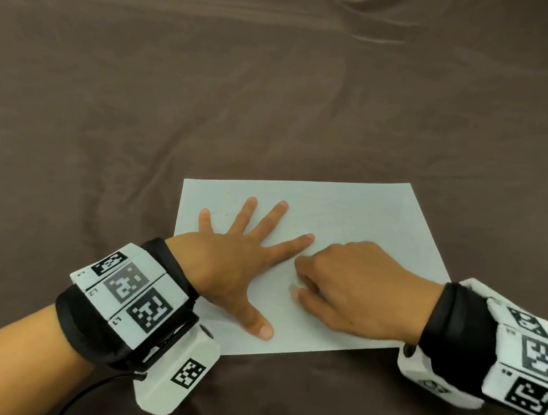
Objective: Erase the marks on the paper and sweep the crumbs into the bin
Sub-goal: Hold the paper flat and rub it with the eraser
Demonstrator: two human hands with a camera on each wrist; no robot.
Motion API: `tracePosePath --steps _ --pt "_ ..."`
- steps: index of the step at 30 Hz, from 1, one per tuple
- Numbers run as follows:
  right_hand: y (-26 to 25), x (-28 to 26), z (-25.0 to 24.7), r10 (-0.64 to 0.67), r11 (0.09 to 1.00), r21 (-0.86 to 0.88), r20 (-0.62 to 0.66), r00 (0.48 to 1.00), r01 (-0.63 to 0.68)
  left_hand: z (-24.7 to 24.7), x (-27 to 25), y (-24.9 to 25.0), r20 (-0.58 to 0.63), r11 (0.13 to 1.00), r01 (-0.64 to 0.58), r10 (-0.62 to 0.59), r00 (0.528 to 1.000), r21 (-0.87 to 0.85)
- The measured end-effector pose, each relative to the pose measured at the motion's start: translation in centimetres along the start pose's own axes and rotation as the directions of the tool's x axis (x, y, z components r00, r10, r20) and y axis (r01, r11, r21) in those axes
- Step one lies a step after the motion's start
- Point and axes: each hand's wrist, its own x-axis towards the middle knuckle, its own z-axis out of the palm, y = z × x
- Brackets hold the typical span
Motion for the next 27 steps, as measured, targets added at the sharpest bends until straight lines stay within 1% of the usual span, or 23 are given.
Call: tracePosePath --steps 2,3,6,7,9,11,12,15,16,17,19,21,22,25,26,27 --pt "-1.4 -0.4 0.8 -0.088 0.995 0.046 0.02 0.996 0.087 0.0 0.0 0.1 0.003 1.0 0.0 0.0 1.0 -0.003" --pt "-1.6 -0.5 0.9 -0.099 0.994 0.057 0.034 0.994 0.097 -0.1 0.0 0.1 0.004 1.0 0.001 -0.001 1.0 -0.005" --pt "0.2 -0.2 -0.1 0.0 1.0 0.024 0.026 1.0 -0.001 -0.1 -0.1 0.1 0.002 1.0 -0.003 0.003 1.0 -0.003" --pt "0.6 -0.1 -0.2 0.01 1.0 0.019 0.018 1.0 -0.011 -0.1 -0.2 0.1 0.003 1.0 -0.004 0.004 1.0 -0.007" --pt "-0.1 -0.4 0.1 -0.04 0.999 0.032 0.024 0.999 0.04 -0.1 -0.2 0.1 0.006 1.0 -0.003 0.003 1.0 -0.011" --pt "-1.4 -0.8 0.7 -0.114 0.992 0.065 0.067 0.991 0.109 -0.1 -0.1 0.2 0.009 1.0 -0.002 0.002 1.0 -0.015" --pt "-1.3 -0.9 0.6 -0.114 0.992 0.07 0.083 0.99 0.109 -0.2 -0.2 0.2 0.008 1.0 -0.002 0.002 1.0 -0.018" --pt "1.0 -0.1 -0.5 0.011 0.999 0.036 0.068 0.998 -0.014 -0.2 -0.3 0.1 0.006 1.0 -0.003 0.003 1.0 -0.024" --pt "1.6 0.0 -0.6 0.028 0.999 0.032 0.06 0.998 -0.03 -0.2 -0.3 0.1 0.006 1.0 -0.003 0.003 1.0 -0.027" --pt "1.5 0.0 -0.5 0.019 0.999 0.032 0.054 0.998 -0.021 -0.2 -0.3 0.1 0.006 1.0 -0.003 0.003 1.0 -0.028" --pt "0.0 -0.4 0.2 -0.063 0.997 0.041 0.058 0.996 0.06 -0.2 -0.3 0.2 0.007 1.0 0.001 -0.001 1.0 -0.026" --pt "-1.3 -1.0 0.7 -0.137 0.989 0.067 0.09 0.986 0.131 -0.2 -0.3 0.3 0.01 0.999 0.003 -0.003 1.0 -0.033" --pt "-1.1 -0.9 0.4 -0.125 0.991 0.058 0.092 0.988 0.12 -0.3 -0.3 0.2 0.009 0.999 0.002 -0.001 1.0 -0.033" --pt "1.4 -0.1 -0.7 0.024 1.0 -0.003 0.075 0.997 -0.024 -0.2 -0.3 0.1 0.007 0.999 -0.006 0.006 1.0 -0.033" --pt "1.7 -0.1 -0.6 0.031 1.0 -0.008 0.065 0.997 -0.031 -0.2 -0.3 0.1 0.008 0.999 -0.005 0.006 1.0 -0.038" --pt "1.5 -0.2 -0.5 0.011 1.0 -0.006 0.061 0.998 -0.011 -0.2 -0.3 0.1 0.011 0.999 -0.003 0.004 1.0 -0.037"
